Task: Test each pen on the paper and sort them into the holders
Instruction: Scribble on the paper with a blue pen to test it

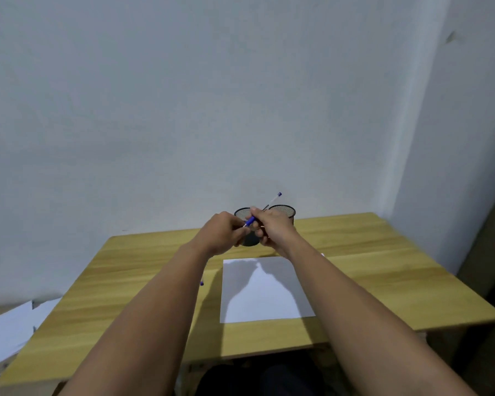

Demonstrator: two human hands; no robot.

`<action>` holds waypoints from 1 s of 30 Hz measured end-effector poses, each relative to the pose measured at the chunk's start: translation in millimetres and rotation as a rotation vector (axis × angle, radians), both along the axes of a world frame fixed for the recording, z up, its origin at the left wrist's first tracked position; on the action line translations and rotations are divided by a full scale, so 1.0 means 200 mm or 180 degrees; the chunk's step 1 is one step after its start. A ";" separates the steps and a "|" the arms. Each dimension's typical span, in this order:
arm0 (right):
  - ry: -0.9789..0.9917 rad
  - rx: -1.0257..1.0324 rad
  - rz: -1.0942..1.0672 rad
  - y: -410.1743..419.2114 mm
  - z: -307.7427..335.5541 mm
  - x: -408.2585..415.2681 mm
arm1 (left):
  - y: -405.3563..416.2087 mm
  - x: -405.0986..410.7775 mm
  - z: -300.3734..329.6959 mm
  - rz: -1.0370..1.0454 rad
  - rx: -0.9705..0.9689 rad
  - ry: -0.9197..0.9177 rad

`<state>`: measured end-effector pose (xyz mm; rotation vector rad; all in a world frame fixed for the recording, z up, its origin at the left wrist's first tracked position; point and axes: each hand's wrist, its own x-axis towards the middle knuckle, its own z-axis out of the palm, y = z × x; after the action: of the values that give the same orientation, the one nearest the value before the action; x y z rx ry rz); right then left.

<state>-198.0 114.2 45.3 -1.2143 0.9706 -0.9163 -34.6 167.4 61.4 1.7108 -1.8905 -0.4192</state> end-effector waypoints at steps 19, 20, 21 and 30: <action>0.0952 -0.1382 -0.1074 -0.28 -0.15 -0.24 | -0.09 0.36 -0.40 0.1518 0.0670 -0.0729; 0.1411 -0.1674 -0.1014 -0.26 -0.23 -0.23 | -0.11 0.35 -0.44 0.1507 0.0654 -0.0841; 0.1906 -0.1951 -0.0945 -0.24 -0.31 -0.22 | -0.13 0.33 -0.47 0.1477 0.0592 -0.0968; 0.3531 -0.1986 -0.0251 -0.05 -0.68 -0.14 | -0.23 0.29 -0.62 0.1252 0.0418 -0.2082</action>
<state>-226.3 103.6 -91.0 -2.3370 1.6552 -0.5652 24.4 122.0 -63.6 2.4566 -1.8834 0.2058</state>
